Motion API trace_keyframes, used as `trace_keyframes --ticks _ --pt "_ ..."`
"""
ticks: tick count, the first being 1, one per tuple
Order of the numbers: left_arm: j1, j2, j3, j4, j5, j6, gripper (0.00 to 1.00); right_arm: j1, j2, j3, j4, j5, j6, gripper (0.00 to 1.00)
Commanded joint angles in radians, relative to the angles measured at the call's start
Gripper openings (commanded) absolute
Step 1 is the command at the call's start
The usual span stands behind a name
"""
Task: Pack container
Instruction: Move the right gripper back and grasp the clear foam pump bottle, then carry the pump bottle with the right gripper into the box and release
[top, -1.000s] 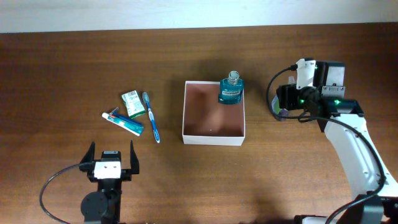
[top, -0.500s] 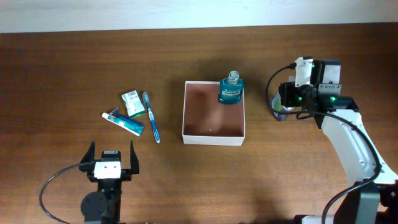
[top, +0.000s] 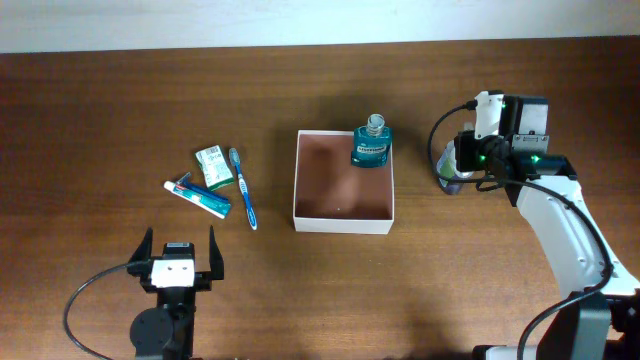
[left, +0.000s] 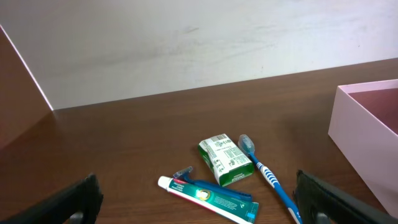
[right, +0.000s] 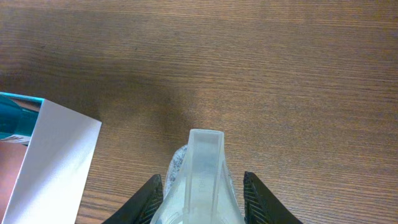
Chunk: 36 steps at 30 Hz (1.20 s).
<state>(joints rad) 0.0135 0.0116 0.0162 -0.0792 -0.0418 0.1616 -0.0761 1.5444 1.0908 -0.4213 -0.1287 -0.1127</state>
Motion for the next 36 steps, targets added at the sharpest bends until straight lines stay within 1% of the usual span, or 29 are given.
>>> trace_keyframes --ticks 1,2,3,6,13,18,20,22,24,28,31,33,36 --pt "0.002 -0.006 -0.007 0.002 -0.007 0.013 0.99 -0.004 0.004 0.019 0.002 0.01 -0.002 0.36" --pt "0.002 -0.006 -0.007 0.002 -0.007 0.013 0.99 -0.004 0.004 0.023 0.0 0.01 -0.002 0.36" --pt "0.002 -0.006 -0.007 0.002 -0.007 0.013 0.99 -0.004 0.003 0.027 -0.002 0.01 -0.002 0.32" --pt "0.002 -0.006 -0.007 0.002 -0.007 0.013 0.99 -0.004 -0.001 0.028 -0.001 0.01 -0.002 0.27" --pt "0.002 -0.006 -0.007 0.002 -0.007 0.013 1.0 -0.003 -0.017 0.049 -0.024 0.01 -0.002 0.27" --pt "0.002 -0.006 -0.007 0.002 -0.007 0.013 0.99 -0.002 -0.069 0.146 -0.136 0.011 0.004 0.26" --pt "0.002 -0.006 -0.007 0.002 -0.007 0.013 0.99 0.002 -0.096 0.212 -0.217 0.038 0.061 0.25" --pt "0.002 -0.006 -0.007 0.002 -0.007 0.013 0.99 0.023 -0.116 0.267 -0.288 0.067 0.077 0.25" --pt "0.002 -0.006 -0.007 0.002 -0.007 0.013 0.99 0.059 -0.131 0.312 -0.346 0.104 0.106 0.25" --pt "0.002 -0.006 -0.007 0.002 -0.007 0.013 0.99 0.198 -0.145 0.395 -0.455 0.231 0.207 0.25" --pt "0.002 -0.006 -0.007 0.002 -0.007 0.013 0.99 0.304 -0.145 0.412 -0.472 0.299 0.286 0.25" --pt "0.002 -0.006 -0.007 0.002 -0.007 0.013 1.0 0.39 -0.144 0.412 -0.473 0.386 0.368 0.25" --pt "0.002 -0.006 -0.007 0.002 -0.007 0.013 0.99 0.456 -0.142 0.412 -0.47 0.461 0.428 0.25"
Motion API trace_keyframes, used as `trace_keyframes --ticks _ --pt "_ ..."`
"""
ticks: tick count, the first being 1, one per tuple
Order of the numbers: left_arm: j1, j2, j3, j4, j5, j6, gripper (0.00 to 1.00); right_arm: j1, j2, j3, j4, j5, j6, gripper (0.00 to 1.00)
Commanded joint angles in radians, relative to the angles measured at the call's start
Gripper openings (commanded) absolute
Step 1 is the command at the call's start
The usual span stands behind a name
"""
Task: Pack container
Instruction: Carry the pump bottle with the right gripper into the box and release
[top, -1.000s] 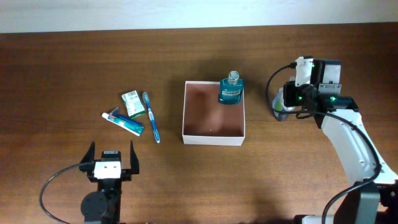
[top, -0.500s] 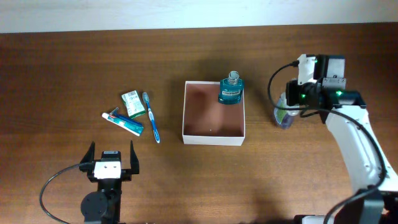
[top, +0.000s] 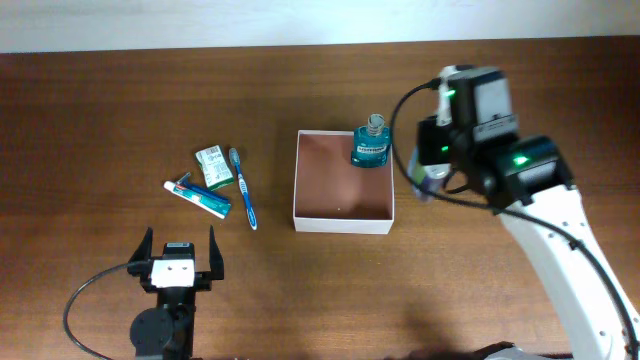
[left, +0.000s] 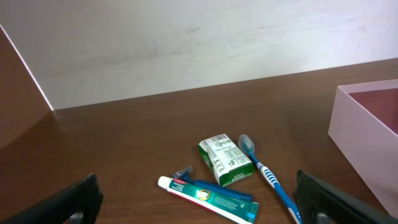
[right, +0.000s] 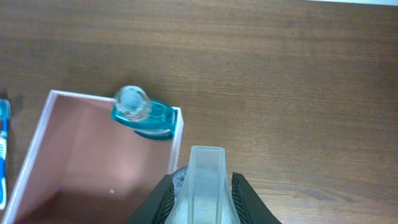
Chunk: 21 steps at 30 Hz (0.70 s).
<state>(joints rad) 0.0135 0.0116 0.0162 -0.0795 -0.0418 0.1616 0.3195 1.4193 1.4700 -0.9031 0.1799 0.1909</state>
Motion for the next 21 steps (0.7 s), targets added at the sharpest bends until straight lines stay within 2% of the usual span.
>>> trace_keyframes --ticks 1,12,21 --pt "0.002 -0.006 -0.007 0.003 -0.007 0.013 0.99 0.079 -0.014 0.033 0.015 0.172 0.141 0.25" --pt "0.002 -0.006 -0.007 0.003 -0.007 0.013 0.99 0.173 0.137 0.032 0.12 0.185 0.205 0.25" --pt "0.002 -0.006 -0.007 0.003 -0.007 0.013 0.99 0.178 0.16 0.032 0.13 0.199 0.211 0.25"
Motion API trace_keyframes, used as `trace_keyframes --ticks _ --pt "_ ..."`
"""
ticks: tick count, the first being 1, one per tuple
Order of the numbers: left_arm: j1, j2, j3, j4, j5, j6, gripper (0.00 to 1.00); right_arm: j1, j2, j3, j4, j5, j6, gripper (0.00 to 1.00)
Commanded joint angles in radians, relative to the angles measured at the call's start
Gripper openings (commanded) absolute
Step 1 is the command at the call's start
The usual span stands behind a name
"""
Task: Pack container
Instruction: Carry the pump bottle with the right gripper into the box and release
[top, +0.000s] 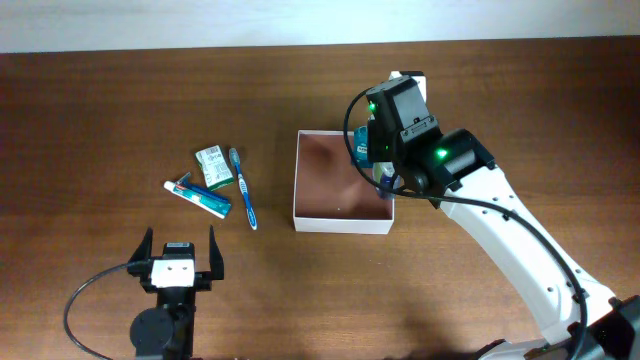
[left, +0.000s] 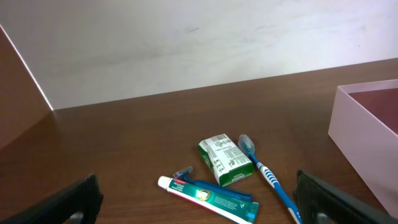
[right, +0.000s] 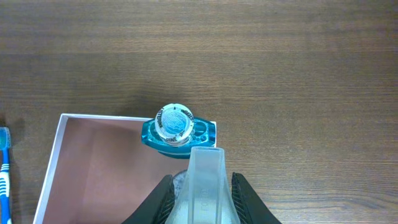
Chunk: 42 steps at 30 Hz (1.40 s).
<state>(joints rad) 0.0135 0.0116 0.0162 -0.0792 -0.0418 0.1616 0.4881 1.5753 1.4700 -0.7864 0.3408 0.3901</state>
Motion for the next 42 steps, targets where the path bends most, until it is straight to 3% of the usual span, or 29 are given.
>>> trace_keyframes --ticks 1,32,36,42 --pt "0.002 -0.006 -0.007 0.002 -0.007 0.013 0.99 0.009 0.018 0.032 0.015 0.038 0.011 0.25" --pt "0.002 -0.006 -0.007 0.002 -0.007 0.013 0.99 0.009 0.166 0.032 0.038 0.064 0.019 0.26" --pt "0.002 -0.006 -0.007 0.002 -0.007 0.013 0.99 0.009 0.166 0.028 0.035 0.064 0.019 0.4" --pt "0.002 -0.006 -0.007 0.002 -0.007 0.013 1.0 0.009 0.166 0.028 0.027 0.063 0.019 0.43"
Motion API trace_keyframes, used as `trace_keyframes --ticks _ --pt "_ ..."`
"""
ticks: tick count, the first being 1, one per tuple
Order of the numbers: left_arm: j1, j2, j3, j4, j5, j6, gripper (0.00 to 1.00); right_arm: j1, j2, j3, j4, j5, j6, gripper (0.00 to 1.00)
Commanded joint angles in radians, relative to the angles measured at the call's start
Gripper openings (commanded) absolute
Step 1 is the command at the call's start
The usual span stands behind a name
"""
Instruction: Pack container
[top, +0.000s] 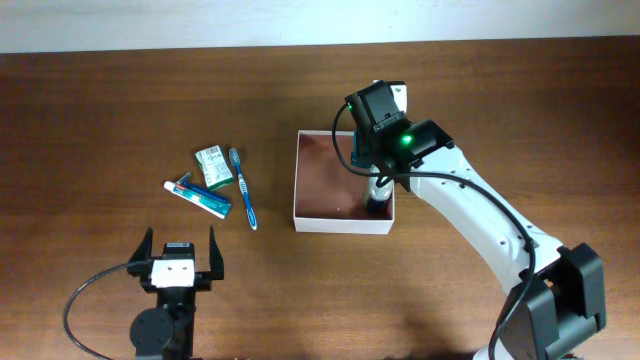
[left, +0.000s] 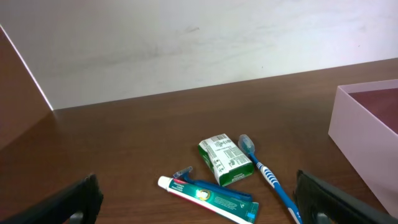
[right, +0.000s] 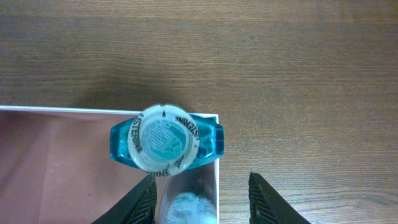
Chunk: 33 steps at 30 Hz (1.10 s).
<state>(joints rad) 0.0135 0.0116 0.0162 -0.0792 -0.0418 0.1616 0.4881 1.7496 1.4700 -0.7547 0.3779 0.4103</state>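
The white box (top: 343, 218) sits mid-table with a teal mouthwash bottle (right: 165, 140) upright in its far right corner. A small clear bottle (right: 186, 206) stands in the box just in front of it, against the right wall, and shows from above as the clear bottle (top: 378, 196). My right gripper (right: 202, 178) hangs open over that bottle, one finger inside the box and one outside the wall; overhead, the right gripper (top: 377, 168) is above the box's right side. My left gripper (top: 180, 240) rests open at the near left.
Left of the box lie a toothpaste tube (left: 208, 199), a blue razor (left: 186, 174), a green carton (left: 225, 159) and a blue toothbrush (left: 267, 176). The white back wall (left: 186, 43) bounds the table's far edge.
My right gripper was shut on the clear bottle just above the box's right side. It has moved slightly left and opened, and the bottle now stands in the box in front of the mouthwash.
My right gripper first held the clear bottle on the table to the right of the box. Then it held it raised near the box's right wall, then over the box's right edge. Now the bottle stands released inside. The left arm stayed still throughout.
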Motion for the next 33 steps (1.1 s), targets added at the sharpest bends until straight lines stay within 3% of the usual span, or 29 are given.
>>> trace_keyframes --ticks 1,9,13,17,19,23,26,27,29,33 --pt "0.002 -0.006 -0.007 0.002 -0.007 0.013 0.99 0.009 -0.008 0.028 -0.006 0.026 -0.001 0.43" --pt "0.002 -0.006 -0.007 0.002 -0.007 0.013 0.99 0.01 -0.047 0.029 -0.059 0.004 -0.002 0.43" --pt "0.002 -0.006 -0.007 0.002 -0.007 0.013 0.99 0.01 -0.184 0.029 -0.149 -0.04 -0.002 0.43" --pt "0.002 -0.006 -0.007 0.002 -0.007 0.013 0.99 -0.001 -0.296 0.028 -0.233 0.056 -0.002 0.44" --pt "0.002 -0.006 -0.007 0.002 -0.007 0.013 0.99 -0.033 -0.34 0.028 -0.283 0.114 -0.001 0.52" --pt "0.002 -0.006 -0.007 0.002 -0.007 0.013 0.99 -0.157 -0.365 0.028 -0.346 0.128 -0.002 0.55" --pt "0.002 -0.006 -0.007 0.002 -0.007 0.013 0.99 -0.261 -0.365 0.028 -0.364 0.121 -0.002 0.71" --pt "0.002 -0.006 -0.007 0.002 -0.007 0.013 0.99 -0.316 -0.365 0.028 -0.364 0.121 -0.002 0.85" --pt "0.002 -0.006 -0.007 0.002 -0.007 0.013 0.99 -0.372 -0.365 0.028 -0.364 0.121 -0.002 0.99" --pt "0.002 -0.006 -0.007 0.002 -0.007 0.013 0.99 -0.447 -0.364 0.028 -0.365 0.121 -0.002 0.99"
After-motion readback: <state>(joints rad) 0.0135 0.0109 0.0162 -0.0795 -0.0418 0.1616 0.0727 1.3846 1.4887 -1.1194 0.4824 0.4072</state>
